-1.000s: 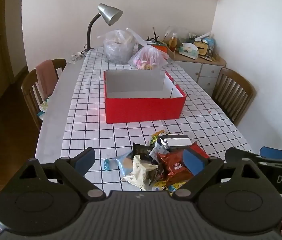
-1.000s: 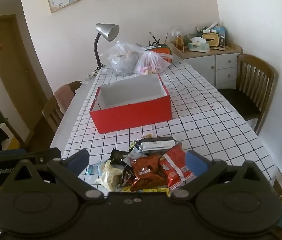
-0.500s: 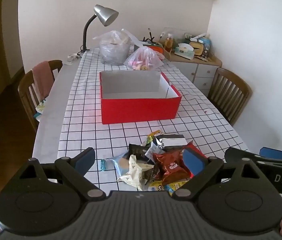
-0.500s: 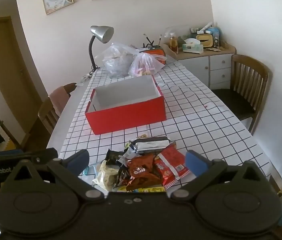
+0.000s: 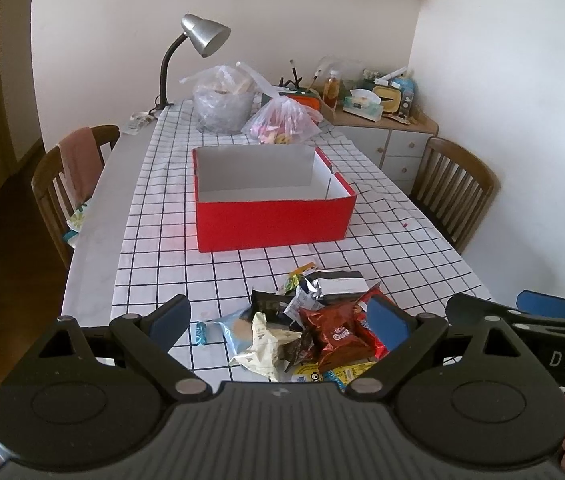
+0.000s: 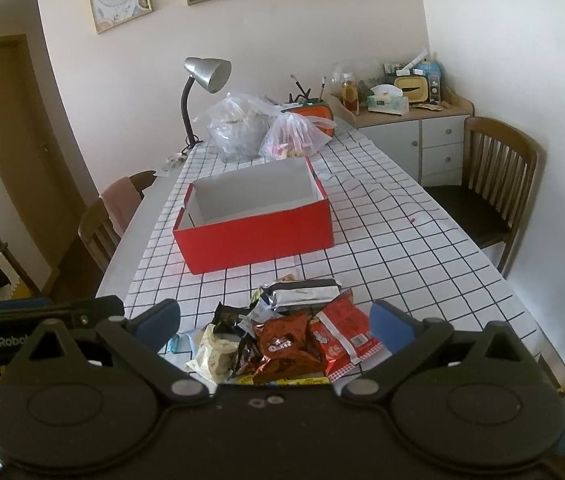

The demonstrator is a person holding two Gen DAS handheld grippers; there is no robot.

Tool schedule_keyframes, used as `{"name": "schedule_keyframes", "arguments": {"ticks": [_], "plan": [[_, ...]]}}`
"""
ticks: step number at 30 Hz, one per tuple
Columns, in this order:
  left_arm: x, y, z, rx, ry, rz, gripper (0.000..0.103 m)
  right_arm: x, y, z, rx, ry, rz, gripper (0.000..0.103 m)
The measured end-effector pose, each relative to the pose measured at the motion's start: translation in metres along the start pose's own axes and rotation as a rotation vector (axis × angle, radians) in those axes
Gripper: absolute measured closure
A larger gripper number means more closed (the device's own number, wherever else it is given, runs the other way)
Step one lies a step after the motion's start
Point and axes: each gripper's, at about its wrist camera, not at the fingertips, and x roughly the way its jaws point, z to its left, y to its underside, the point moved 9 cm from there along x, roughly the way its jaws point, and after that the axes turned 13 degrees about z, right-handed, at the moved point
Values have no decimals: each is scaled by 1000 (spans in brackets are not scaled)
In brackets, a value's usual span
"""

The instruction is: Organize snacks

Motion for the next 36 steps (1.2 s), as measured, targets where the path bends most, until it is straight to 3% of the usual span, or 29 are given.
{"name": "schedule_keyframes", "arguments": {"ticks": [36], "plan": [[-4,-2,5,3,-14,-9,8,-4,-2,8,-15,-14,-27,2]]}}
